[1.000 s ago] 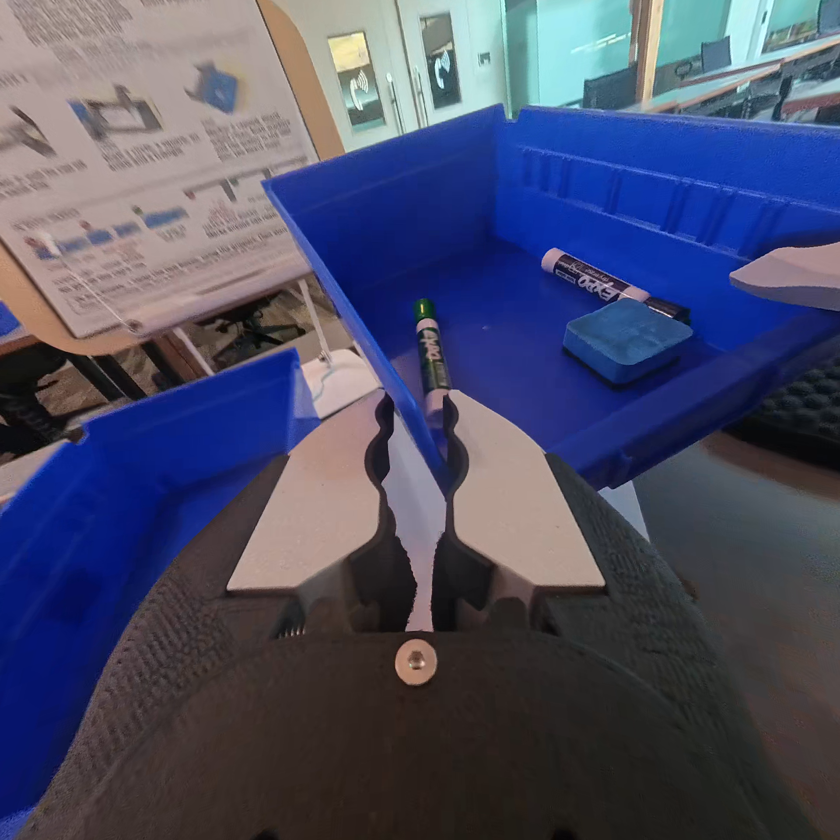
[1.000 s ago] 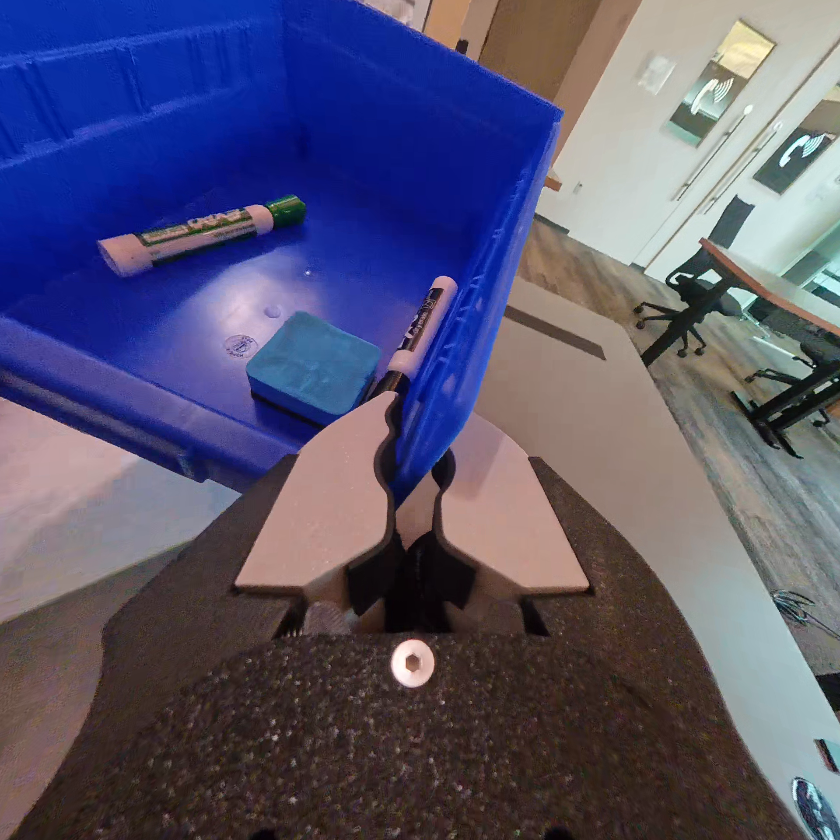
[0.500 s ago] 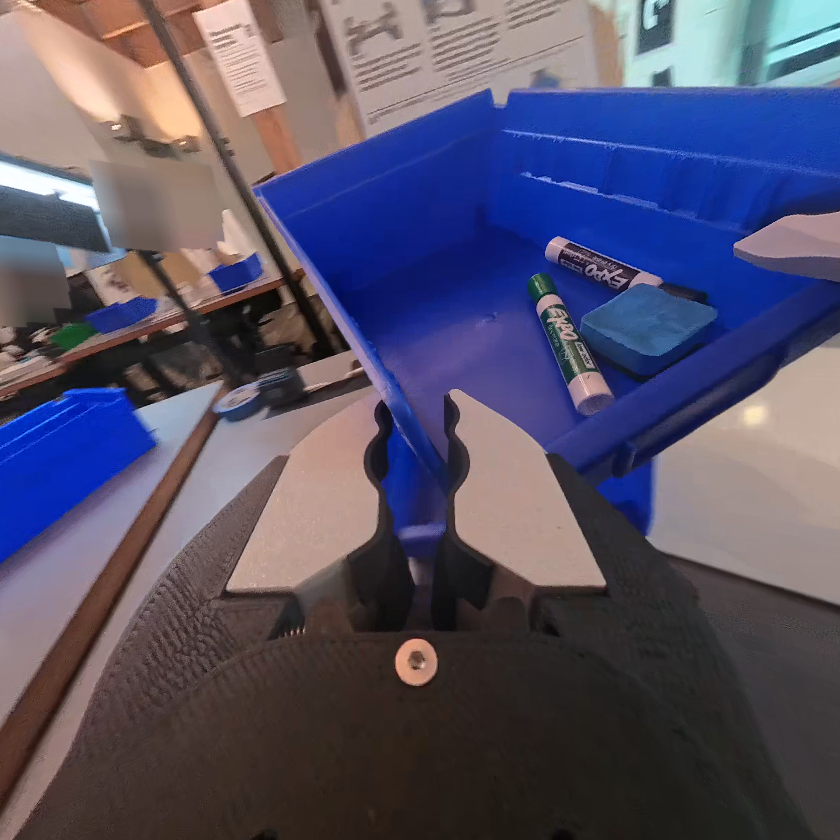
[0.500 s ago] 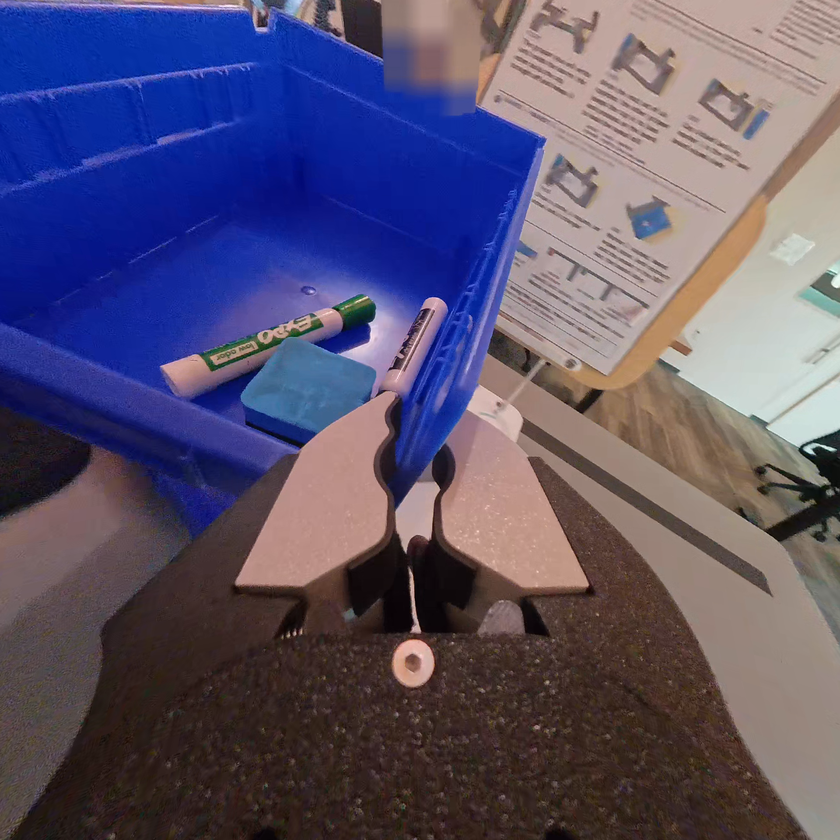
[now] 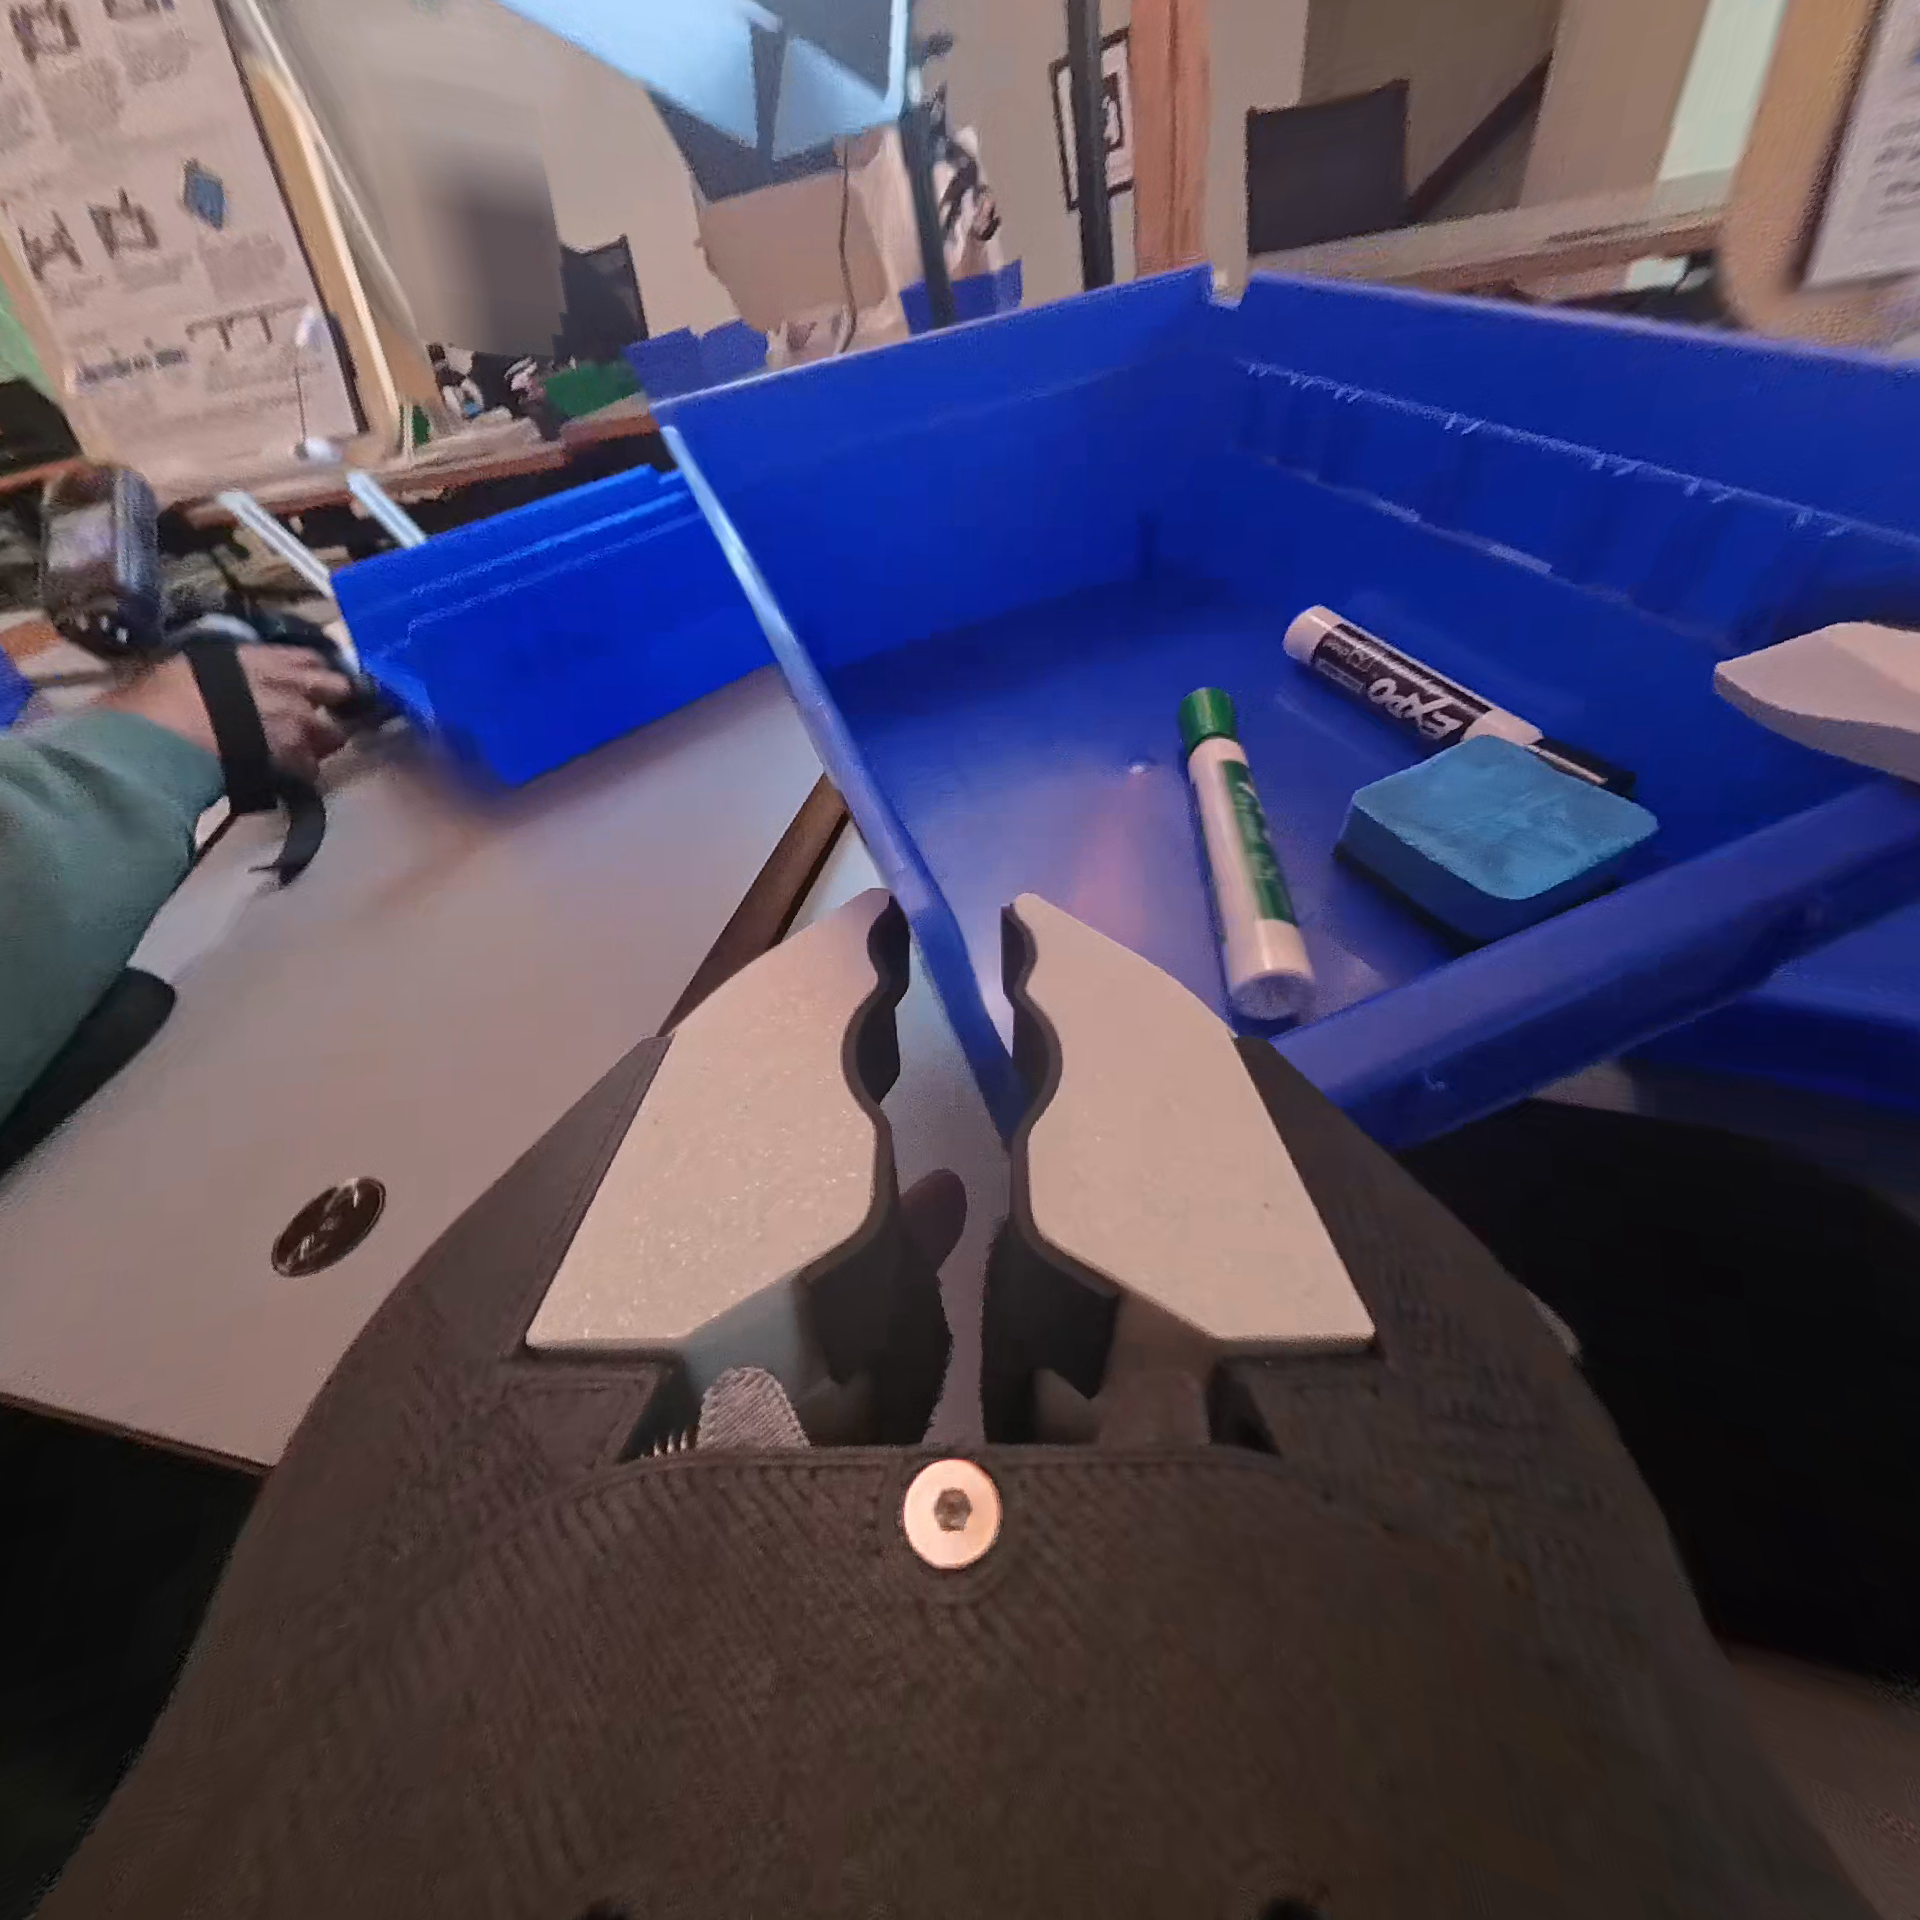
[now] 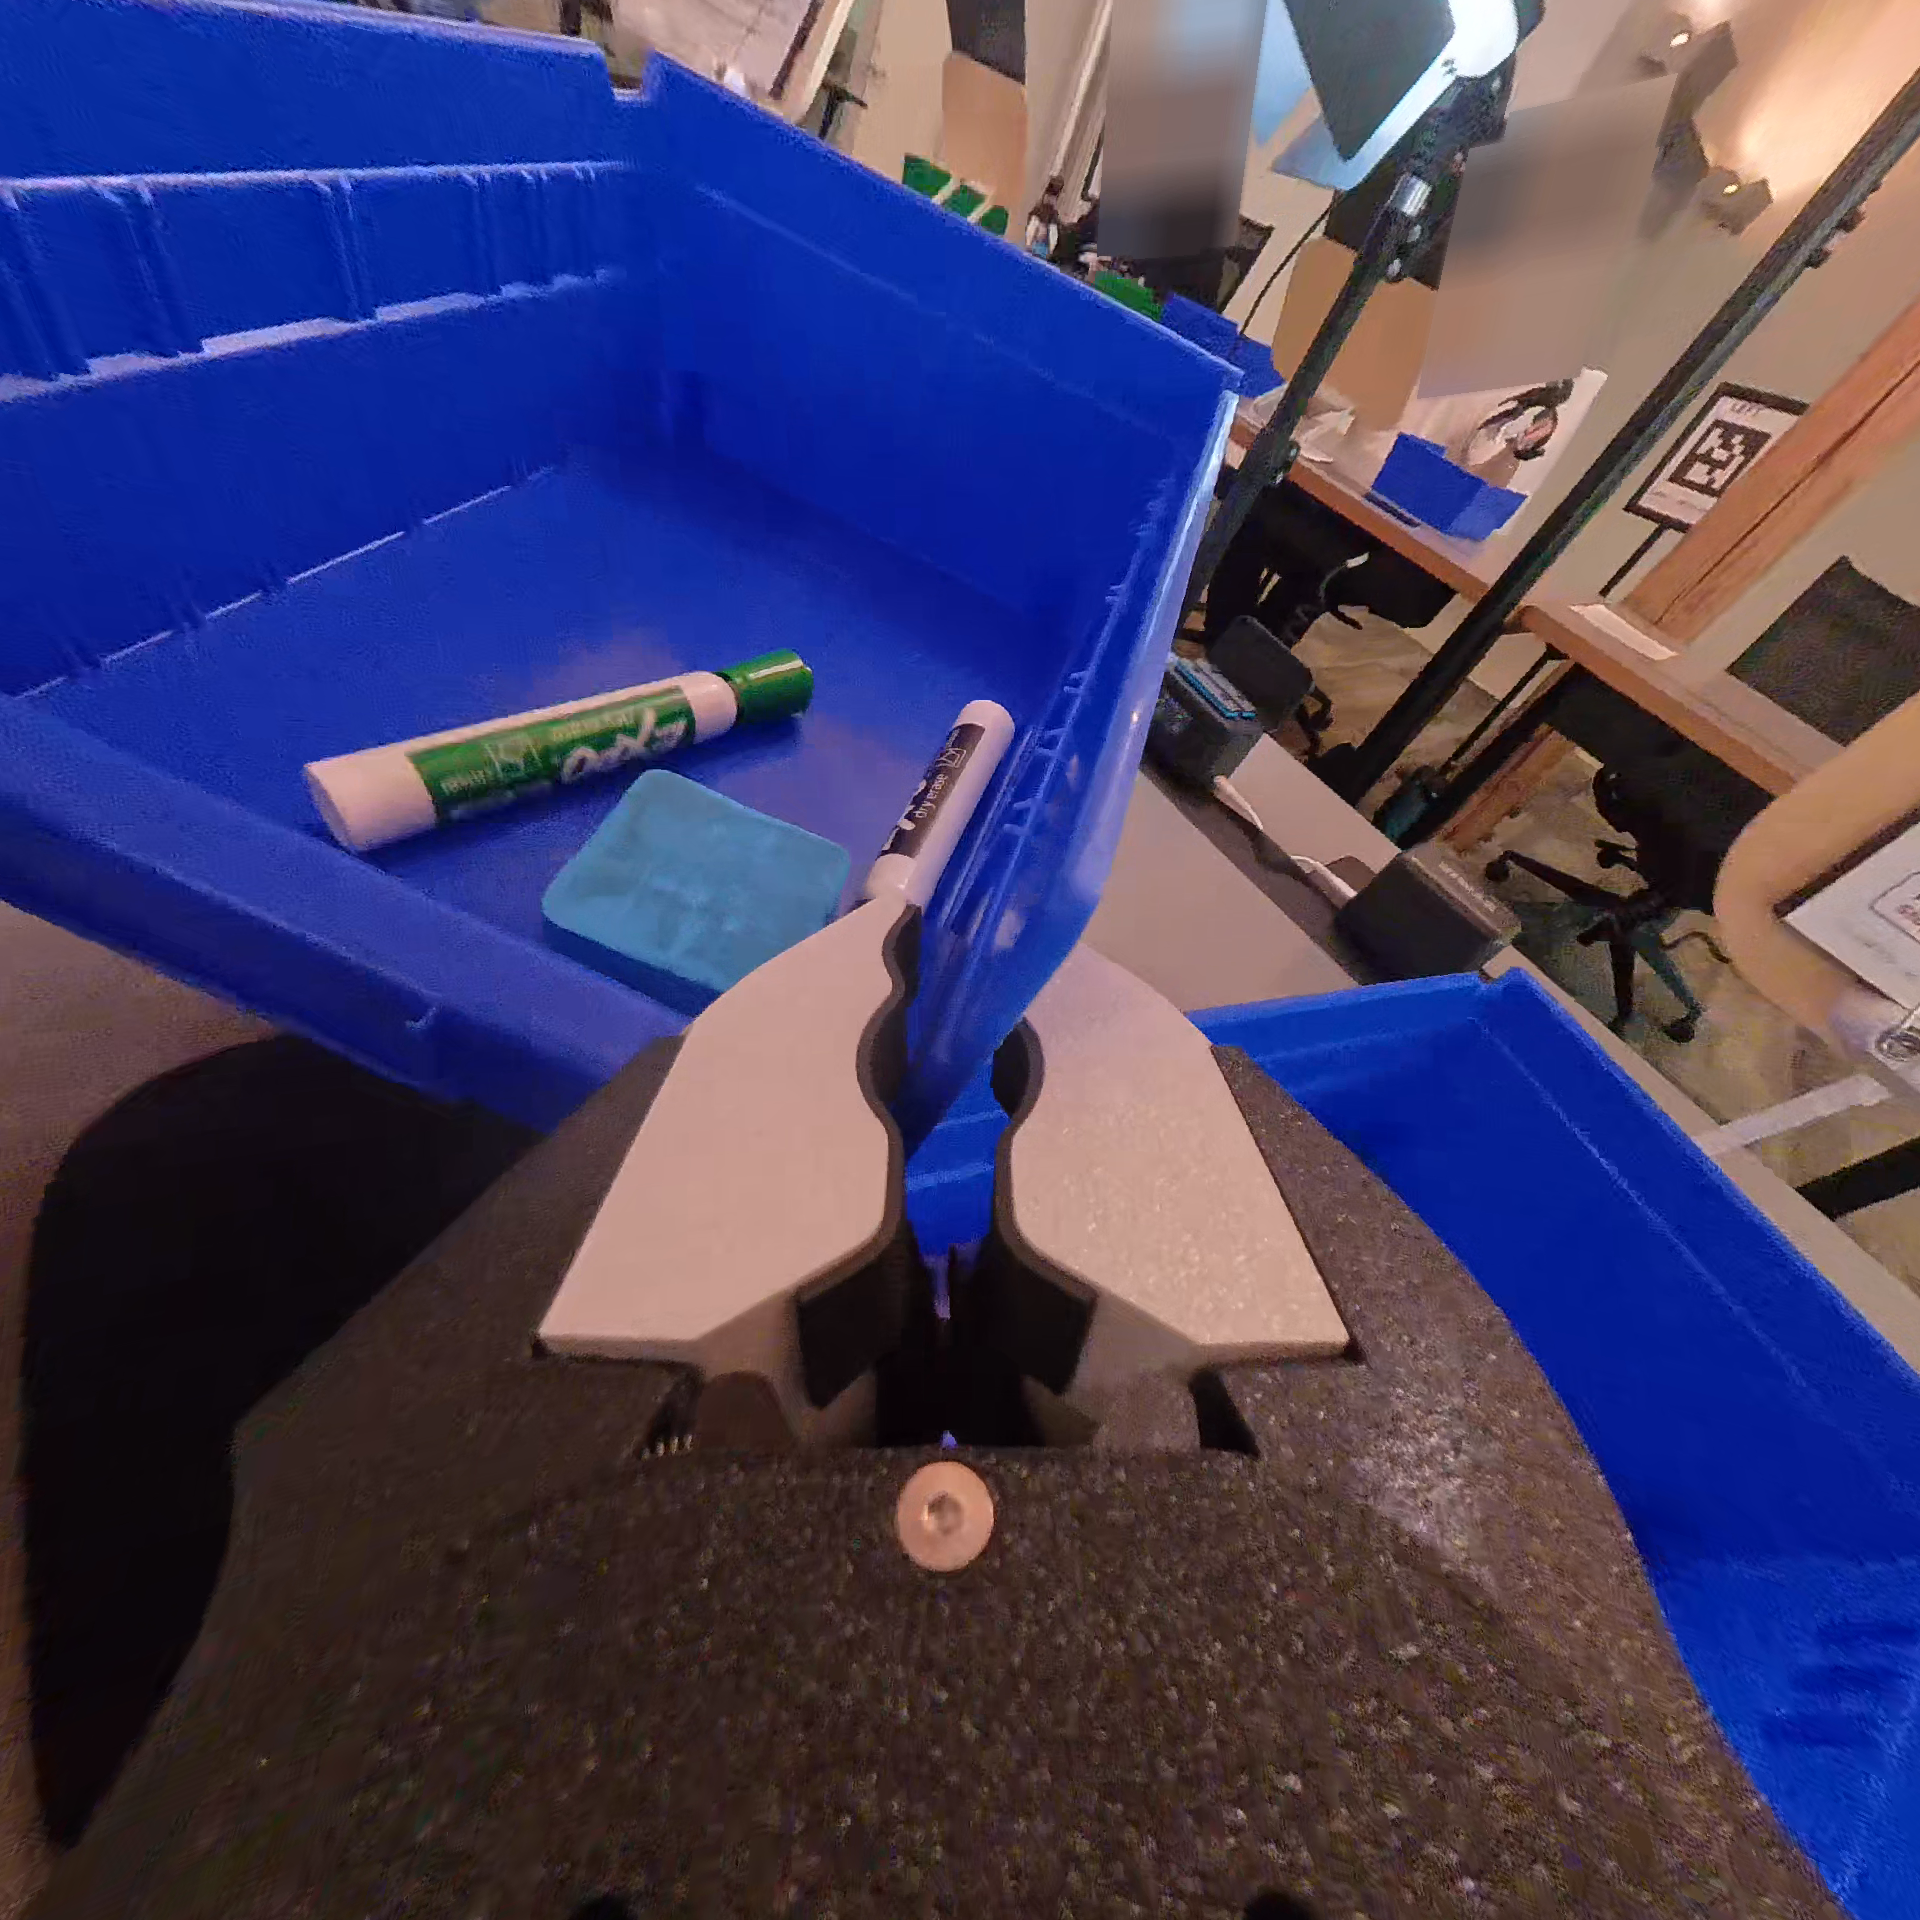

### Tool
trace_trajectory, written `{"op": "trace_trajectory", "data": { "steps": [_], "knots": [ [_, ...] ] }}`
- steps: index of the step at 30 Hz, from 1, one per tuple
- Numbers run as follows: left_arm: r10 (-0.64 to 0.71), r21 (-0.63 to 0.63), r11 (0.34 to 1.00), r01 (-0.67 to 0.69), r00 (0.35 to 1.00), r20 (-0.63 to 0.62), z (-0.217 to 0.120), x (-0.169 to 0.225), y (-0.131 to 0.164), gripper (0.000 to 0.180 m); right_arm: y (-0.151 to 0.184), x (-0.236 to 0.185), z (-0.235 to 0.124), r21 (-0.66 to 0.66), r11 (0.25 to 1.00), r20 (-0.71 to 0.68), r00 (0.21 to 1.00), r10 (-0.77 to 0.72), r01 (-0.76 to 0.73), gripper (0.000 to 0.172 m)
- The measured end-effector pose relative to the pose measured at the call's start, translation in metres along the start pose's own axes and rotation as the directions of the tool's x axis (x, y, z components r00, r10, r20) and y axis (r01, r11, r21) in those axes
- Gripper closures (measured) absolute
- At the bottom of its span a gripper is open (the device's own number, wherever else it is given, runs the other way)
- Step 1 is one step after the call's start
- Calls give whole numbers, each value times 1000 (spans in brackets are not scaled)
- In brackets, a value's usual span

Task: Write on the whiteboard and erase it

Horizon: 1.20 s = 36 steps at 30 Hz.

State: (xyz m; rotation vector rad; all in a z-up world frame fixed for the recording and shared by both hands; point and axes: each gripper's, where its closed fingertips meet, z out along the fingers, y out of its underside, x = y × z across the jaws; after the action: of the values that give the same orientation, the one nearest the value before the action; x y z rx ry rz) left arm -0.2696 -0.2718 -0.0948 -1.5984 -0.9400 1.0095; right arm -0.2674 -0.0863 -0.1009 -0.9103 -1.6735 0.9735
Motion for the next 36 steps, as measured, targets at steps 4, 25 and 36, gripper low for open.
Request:
{"op": "trace_trajectory", "data": {
  "steps": [4, 25, 36],
  "knots": [
    [-53, -54, 997, 53, 999, -6, 24, -11, 41, 167, 20, -17, 22, -89, 994, -14, 998, -66, 64, 160],
    [-156, 29, 987, 159, 984, -89, 68, -30, 60, 110, 8, -42, 9, -132, 986, 361, 922, 141, -100, 69],
    [-171, 452, 880, 147, 985, 11, 3, 11, -41, 94, 38, 76, -128, 329, 938, -92, 985, 149, -111, 75]
  ]
}}
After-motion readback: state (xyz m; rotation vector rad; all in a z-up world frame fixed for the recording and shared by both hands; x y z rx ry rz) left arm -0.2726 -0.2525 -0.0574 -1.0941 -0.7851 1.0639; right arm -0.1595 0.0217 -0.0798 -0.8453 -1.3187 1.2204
